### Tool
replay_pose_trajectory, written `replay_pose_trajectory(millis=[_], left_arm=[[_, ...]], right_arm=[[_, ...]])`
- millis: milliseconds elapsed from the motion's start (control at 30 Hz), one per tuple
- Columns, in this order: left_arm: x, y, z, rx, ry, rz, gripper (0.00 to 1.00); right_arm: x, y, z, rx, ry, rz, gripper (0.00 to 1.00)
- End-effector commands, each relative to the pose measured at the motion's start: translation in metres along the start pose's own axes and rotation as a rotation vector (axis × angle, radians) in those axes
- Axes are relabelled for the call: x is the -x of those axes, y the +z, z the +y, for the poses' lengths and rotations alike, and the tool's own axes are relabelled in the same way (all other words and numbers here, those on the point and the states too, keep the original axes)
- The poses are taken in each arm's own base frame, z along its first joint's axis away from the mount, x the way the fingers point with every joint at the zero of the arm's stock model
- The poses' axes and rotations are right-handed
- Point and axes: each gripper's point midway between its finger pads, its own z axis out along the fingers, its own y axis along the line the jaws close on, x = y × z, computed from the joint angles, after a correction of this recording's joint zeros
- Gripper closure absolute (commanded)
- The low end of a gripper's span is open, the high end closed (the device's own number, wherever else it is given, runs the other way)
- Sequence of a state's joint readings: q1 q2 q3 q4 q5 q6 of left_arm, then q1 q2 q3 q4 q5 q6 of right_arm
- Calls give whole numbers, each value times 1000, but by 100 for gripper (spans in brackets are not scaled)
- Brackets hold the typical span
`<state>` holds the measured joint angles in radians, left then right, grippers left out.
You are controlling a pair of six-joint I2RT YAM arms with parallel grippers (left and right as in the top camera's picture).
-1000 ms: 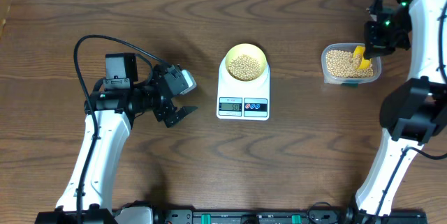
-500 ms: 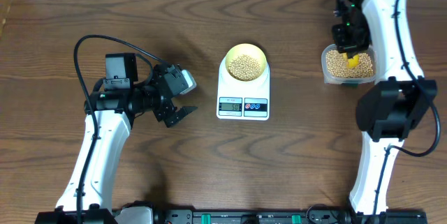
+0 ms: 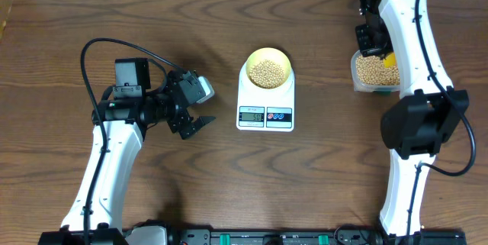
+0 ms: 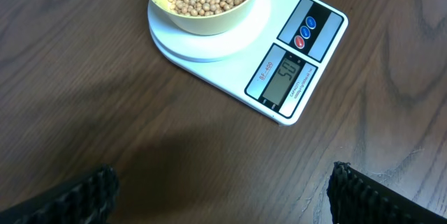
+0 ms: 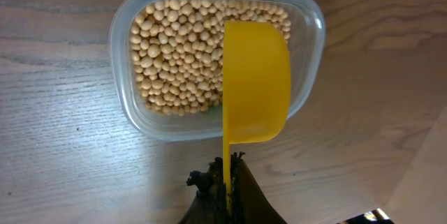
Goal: Scoop item into bowl and weigh 50g on scale
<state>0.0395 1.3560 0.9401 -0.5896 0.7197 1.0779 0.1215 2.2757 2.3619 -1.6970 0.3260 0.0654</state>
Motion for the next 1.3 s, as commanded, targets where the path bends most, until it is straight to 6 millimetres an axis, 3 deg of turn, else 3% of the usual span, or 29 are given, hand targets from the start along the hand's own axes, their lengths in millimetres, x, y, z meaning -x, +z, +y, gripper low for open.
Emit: replay_pose_trajectory(millis=[0, 167, 367, 633, 800, 900, 1067, 1267], left_arm=[[0, -1, 3, 5, 10, 1, 2], [0, -1, 3, 5, 9, 1, 2], [0, -1, 3, 5, 9, 1, 2], [0, -1, 3, 5, 9, 1, 2], [0, -1, 3, 6, 9, 2, 2], [0, -1, 3, 5, 9, 1, 2], [0, -1, 3, 5, 9, 1, 2], [0, -1, 3, 5, 9, 1, 2]], right_arm=[[0, -23, -6, 44, 67, -63, 99], [-2, -20, -7, 131, 101, -51, 99], [-7, -23, -25, 263, 182, -57, 99], [-9, -43, -62, 643, 349, -150, 99], [-7, -42, -94, 793, 416, -221, 99], [-4, -45, -102, 876, 396, -286, 99], [-4, -26, -110, 895, 412, -287, 99], [2, 0, -98, 952, 395, -285, 99]])
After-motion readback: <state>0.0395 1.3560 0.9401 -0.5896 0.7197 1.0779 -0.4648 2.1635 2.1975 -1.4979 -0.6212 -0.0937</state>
